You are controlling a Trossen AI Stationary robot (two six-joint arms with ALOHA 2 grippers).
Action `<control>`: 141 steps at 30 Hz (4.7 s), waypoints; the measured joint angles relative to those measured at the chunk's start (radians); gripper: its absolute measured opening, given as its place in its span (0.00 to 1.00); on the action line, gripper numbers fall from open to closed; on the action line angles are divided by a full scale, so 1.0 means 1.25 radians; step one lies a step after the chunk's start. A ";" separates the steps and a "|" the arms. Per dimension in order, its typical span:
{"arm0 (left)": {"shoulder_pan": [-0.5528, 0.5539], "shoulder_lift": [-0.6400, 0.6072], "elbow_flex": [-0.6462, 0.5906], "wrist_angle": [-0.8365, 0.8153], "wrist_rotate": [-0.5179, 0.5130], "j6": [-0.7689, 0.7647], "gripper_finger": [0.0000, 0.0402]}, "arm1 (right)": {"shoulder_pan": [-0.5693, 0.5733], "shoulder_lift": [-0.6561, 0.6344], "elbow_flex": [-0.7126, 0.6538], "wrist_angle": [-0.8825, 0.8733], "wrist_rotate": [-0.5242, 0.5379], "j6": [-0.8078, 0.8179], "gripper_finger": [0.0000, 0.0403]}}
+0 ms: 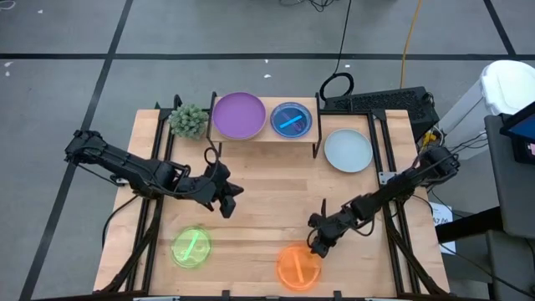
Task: Place and stack plates onto a shelf
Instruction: Stack the orange transparent plate on top of the blue transparent plate on the shelf
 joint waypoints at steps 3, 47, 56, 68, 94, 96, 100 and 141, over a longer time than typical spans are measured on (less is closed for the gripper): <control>0.000 0.000 0.000 0.000 -0.005 0.017 0.01 | -0.013 -0.028 0.000 0.000 0.000 0.010 0.00; 0.015 -0.001 0.000 -0.039 -0.019 0.191 0.01 | -0.419 -0.498 0.194 -0.569 0.143 0.138 0.00; 0.016 -0.001 0.000 -0.034 -0.032 0.155 0.01 | -0.532 -0.490 0.229 -0.571 0.102 0.057 0.00; 0.039 -0.001 0.000 -0.032 -0.033 0.150 0.01 | -0.686 -0.431 0.361 -0.627 0.011 -0.076 0.00; 0.046 -0.001 0.000 -0.032 -0.033 0.128 0.01 | -0.908 -0.308 0.415 -0.609 -0.045 -0.294 0.00; 0.046 -0.001 0.000 -0.033 -0.033 0.134 0.01 | -0.923 -0.300 0.415 -0.599 -0.045 -0.310 0.00; 0.047 -0.001 0.000 -0.035 -0.033 0.135 0.01 | -0.945 -0.283 0.412 -0.561 -0.044 -0.338 0.00; 0.050 -0.001 0.000 -0.033 -0.047 0.155 0.01 | -0.998 -0.272 0.292 -0.416 0.046 -0.516 0.00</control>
